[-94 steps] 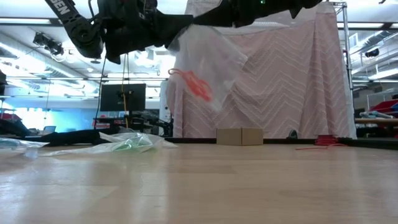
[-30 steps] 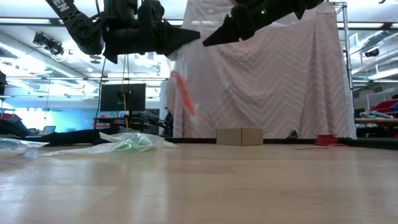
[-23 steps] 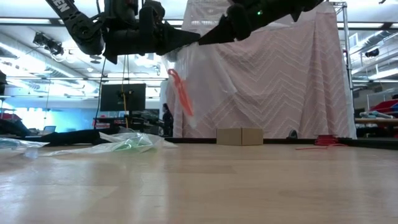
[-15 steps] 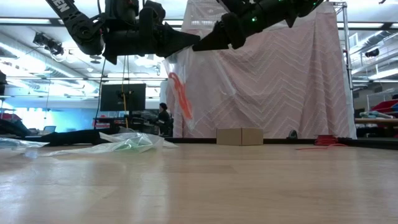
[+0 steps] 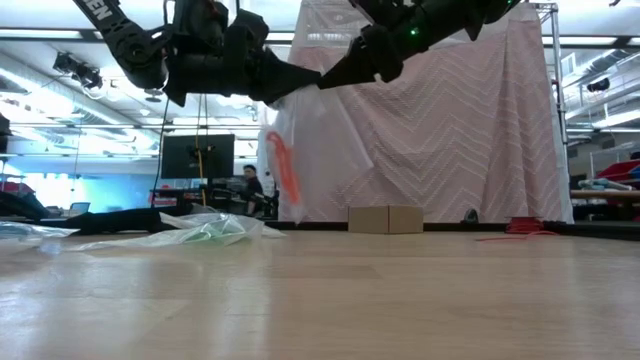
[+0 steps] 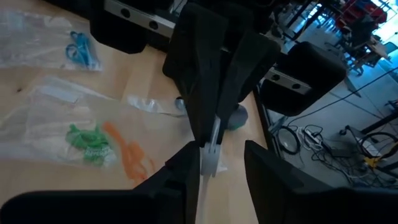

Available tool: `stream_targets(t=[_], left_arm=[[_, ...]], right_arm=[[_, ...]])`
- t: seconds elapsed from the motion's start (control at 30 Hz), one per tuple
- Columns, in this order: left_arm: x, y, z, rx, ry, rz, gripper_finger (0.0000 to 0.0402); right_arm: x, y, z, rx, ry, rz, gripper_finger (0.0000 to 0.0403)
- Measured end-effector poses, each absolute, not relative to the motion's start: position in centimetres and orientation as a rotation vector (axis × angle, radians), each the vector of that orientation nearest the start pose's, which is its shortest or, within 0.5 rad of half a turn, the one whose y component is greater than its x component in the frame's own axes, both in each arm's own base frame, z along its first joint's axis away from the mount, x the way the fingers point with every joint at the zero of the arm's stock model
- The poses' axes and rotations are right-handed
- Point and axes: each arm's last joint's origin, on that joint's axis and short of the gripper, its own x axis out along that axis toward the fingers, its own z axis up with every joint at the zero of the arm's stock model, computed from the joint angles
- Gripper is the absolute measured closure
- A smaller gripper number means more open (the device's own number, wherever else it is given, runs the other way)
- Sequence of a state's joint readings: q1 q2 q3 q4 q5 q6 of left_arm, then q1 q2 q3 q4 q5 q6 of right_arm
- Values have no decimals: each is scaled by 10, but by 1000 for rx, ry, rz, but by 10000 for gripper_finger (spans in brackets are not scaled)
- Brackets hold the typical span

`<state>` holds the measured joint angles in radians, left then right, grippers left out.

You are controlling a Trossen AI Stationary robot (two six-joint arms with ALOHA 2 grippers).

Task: Sort rubber bands
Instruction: Close the transparent zip bag

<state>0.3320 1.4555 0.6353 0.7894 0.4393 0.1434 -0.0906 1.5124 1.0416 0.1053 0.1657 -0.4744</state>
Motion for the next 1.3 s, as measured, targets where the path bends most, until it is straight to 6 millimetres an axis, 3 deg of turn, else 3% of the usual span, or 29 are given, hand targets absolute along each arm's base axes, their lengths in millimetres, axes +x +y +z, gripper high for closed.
stream_targets(t=[0.13, 0.3, 1.03, 1.3], left_arm=[[282, 84, 225, 136, 17, -108, 401], [282, 85, 224, 131, 28, -107, 401], [289, 86, 246, 107, -39, -143, 401], [283, 83, 261, 122, -88, -158, 401]], right_arm=[[338, -36, 275, -480, 420, -161, 316], [338, -35, 274, -496, 436, -152, 388], [335, -44, 269, -503, 509, -154, 402], [335, -48, 266, -499, 524, -155, 403]])
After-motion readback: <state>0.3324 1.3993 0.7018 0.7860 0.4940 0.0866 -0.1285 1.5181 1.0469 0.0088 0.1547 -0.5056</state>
